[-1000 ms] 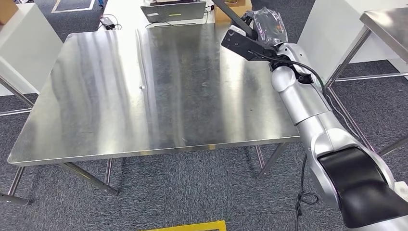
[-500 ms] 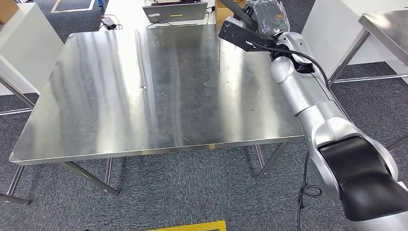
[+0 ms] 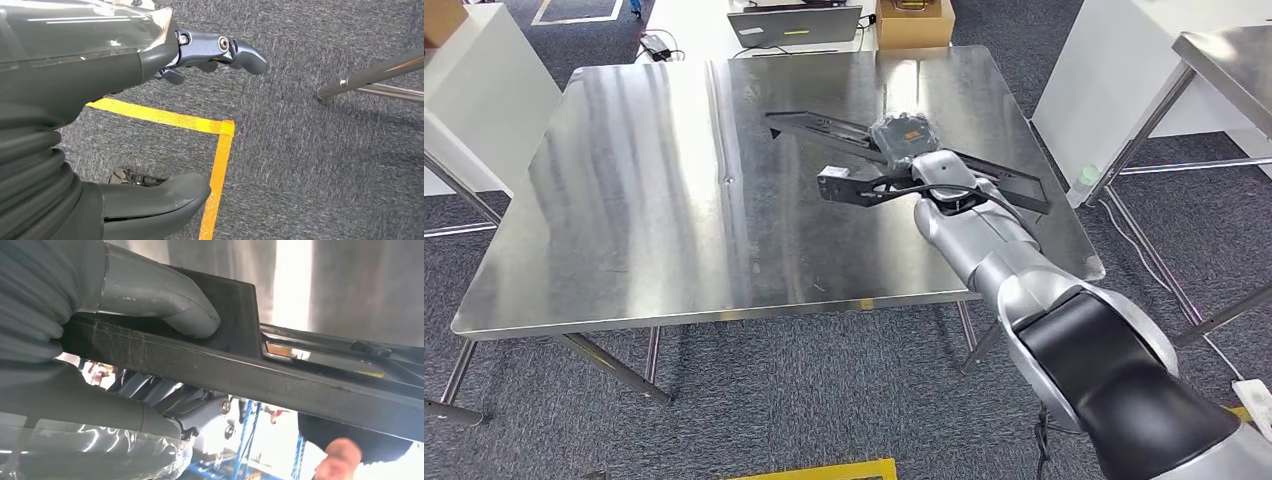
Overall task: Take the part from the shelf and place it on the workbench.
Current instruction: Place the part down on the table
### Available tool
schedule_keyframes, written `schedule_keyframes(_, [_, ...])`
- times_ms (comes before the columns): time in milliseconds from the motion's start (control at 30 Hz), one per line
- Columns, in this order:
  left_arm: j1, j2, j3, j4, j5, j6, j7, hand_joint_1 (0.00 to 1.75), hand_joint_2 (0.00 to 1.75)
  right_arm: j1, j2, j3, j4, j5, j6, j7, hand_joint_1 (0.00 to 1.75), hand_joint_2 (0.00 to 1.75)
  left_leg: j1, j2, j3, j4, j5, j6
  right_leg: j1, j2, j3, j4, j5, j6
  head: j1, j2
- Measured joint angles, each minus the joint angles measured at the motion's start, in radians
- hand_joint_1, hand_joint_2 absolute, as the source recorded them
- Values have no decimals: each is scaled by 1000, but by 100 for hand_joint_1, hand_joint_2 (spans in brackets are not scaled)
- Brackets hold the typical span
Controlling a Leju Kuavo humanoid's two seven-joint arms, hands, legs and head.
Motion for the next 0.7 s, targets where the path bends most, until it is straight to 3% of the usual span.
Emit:
schedule_keyframes(500, [20, 14, -6, 0, 19, -15, -63, 0, 175, 93, 108, 62, 102, 124, -2, 38, 175, 175, -1, 0, 0, 0, -1, 1, -2, 0, 0, -1, 0, 0, 0, 0])
schedule_keyframes(633, [30, 15, -6, 0, 16, -6, -72, 0, 175, 105, 144, 75, 113, 175, -22, 37, 0, 0, -1, 1, 1, 0, -2, 1, -2, 0, 0, -1, 0, 0, 0, 0])
schedule_keyframes(700, [34, 16, -6, 0, 13, 0, -74, 0, 175, 115, 161, 76, 115, 196, -37, 33, 0, 0, -1, 1, 1, 0, -2, 1, -3, 0, 0, -1, 0, 0, 0, 0])
